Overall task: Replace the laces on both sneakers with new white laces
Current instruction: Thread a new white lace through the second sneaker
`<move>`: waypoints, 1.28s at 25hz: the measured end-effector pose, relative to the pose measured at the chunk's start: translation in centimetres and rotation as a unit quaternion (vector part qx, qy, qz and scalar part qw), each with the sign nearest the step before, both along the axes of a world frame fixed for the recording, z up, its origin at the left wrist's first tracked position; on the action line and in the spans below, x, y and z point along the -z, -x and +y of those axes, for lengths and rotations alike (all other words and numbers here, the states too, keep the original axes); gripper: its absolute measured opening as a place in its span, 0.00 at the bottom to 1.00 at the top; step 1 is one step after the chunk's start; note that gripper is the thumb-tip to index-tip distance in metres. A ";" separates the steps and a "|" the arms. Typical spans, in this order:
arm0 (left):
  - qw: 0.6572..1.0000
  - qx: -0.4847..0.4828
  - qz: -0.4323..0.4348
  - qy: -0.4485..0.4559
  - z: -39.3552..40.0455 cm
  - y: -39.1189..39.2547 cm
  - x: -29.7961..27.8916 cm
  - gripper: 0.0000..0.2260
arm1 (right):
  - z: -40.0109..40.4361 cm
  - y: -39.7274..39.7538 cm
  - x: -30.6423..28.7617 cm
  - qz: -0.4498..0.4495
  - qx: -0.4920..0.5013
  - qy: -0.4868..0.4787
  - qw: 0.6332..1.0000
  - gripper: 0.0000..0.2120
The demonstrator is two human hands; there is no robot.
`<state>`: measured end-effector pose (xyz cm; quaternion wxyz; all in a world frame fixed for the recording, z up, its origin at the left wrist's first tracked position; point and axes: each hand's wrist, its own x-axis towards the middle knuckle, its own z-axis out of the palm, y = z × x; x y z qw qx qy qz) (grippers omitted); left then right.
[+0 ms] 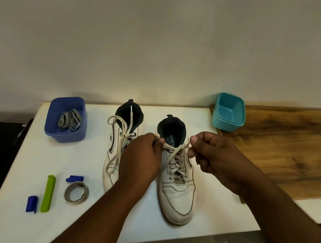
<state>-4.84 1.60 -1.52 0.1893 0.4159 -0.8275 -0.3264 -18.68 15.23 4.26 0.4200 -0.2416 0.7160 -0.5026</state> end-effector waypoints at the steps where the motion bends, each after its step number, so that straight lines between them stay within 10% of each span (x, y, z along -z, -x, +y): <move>1: 1.000 -0.001 -0.001 -0.001 0.0 0.0 0.0 0.14 | 0.0 0.1 -0.2 0.000 0.003 -0.031 1.000 0.13; 10: 1.000 -0.005 0.010 -0.005 0.0 0.1 0.1 0.15 | 0.9 0.7 1.5 0.268 -0.173 -0.224 0.921 0.18; 32: 0.993 0.074 0.089 -0.031 0.0 -0.3 0.0 0.10 | 0.9 0.3 1.1 0.356 -0.290 -0.215 0.862 0.12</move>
